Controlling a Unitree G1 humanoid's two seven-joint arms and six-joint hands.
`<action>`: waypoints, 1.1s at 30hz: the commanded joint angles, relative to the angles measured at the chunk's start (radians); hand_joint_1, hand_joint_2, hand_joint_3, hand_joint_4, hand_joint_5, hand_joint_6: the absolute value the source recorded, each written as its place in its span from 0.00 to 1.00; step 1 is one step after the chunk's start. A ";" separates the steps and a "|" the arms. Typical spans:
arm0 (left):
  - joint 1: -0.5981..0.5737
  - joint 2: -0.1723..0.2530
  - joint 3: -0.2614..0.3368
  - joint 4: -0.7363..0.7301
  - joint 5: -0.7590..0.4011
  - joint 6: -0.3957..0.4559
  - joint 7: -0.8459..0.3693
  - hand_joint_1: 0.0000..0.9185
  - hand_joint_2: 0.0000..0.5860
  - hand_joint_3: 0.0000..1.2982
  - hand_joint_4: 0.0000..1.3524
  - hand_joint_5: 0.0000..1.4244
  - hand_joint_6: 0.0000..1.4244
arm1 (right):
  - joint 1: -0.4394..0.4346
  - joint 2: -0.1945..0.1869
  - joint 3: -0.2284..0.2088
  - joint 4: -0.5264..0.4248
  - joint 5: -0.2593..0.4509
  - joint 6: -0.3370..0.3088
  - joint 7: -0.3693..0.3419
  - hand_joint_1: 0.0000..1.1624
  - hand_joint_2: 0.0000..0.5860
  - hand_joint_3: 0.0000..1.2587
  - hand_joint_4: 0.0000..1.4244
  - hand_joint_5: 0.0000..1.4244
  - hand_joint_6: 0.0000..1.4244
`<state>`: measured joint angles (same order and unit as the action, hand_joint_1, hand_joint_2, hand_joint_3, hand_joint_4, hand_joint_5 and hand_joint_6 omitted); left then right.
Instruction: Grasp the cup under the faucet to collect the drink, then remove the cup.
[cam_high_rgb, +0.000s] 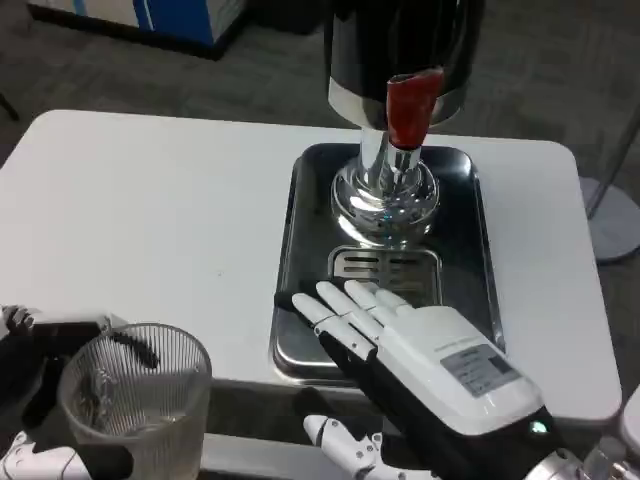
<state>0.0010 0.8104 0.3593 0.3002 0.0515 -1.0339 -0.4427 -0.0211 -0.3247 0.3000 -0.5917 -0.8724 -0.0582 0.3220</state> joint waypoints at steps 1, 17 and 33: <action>0.005 0.008 0.003 -0.010 -0.022 -0.003 0.019 0.30 0.40 0.73 0.72 0.85 1.00 | 0.021 0.002 -0.003 -0.019 0.007 0.007 0.009 0.02 0.85 0.04 0.00 0.00 0.01; -0.092 -0.031 -0.020 0.010 0.029 0.061 0.067 0.31 0.41 0.73 0.72 0.85 1.00 | 0.037 0.014 -0.009 -0.024 0.008 0.015 0.001 0.02 0.85 0.04 0.00 0.00 0.01; -0.245 -0.023 -0.078 0.144 0.152 0.052 0.152 0.31 0.41 0.73 0.72 0.85 1.00 | 0.035 0.050 -0.001 -0.010 -0.078 0.097 0.004 0.02 0.83 0.00 0.00 0.00 0.00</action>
<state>-0.2328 0.7810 0.2889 0.4337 0.2018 -0.9687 -0.3261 0.0125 -0.2838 0.2965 -0.6005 -0.9350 0.0236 0.3225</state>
